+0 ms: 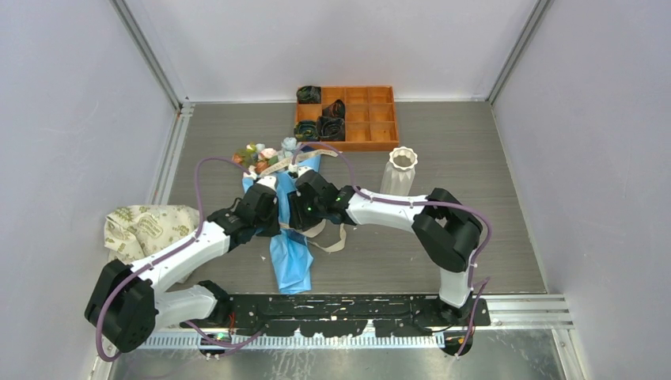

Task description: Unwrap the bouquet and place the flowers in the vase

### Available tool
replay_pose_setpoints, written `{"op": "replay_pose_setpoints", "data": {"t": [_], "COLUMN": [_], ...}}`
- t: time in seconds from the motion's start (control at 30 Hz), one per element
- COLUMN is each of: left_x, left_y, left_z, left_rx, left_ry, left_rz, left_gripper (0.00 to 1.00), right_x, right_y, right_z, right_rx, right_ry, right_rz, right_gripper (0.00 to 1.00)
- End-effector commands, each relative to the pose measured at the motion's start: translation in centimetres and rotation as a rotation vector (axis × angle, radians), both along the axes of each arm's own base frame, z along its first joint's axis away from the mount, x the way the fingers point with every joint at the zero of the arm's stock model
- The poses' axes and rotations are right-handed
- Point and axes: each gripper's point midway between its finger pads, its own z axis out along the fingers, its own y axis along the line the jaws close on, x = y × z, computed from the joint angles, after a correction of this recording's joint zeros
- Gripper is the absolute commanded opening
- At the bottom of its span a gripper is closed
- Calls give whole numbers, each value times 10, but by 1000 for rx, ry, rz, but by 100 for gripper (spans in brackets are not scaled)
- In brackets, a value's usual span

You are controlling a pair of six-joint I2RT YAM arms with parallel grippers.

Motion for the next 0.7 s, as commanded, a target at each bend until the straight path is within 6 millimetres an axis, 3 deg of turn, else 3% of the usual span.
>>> {"op": "replay_pose_setpoints", "data": {"t": [0.0,0.13,0.3,0.67], "left_x": [17,17,17,16], "left_y": [-9,-9,-9,-7], "left_z": [17,17,17,19], "left_rx": [-34,-33,-35,-35], "left_ry": [-71,-69,-72,-77], "left_rz": [7,6,6,6], "left_gripper": [0,0,0,0], "right_x": [-8,-11,-12,12], "right_y": [7,3,1,10], "right_z": [36,40,28,26], "right_rx": [100,104,81,24], "right_ry": [-22,-24,-10,-88], "right_rz": [14,12,9,8], "right_gripper": [39,40,41,40]}}
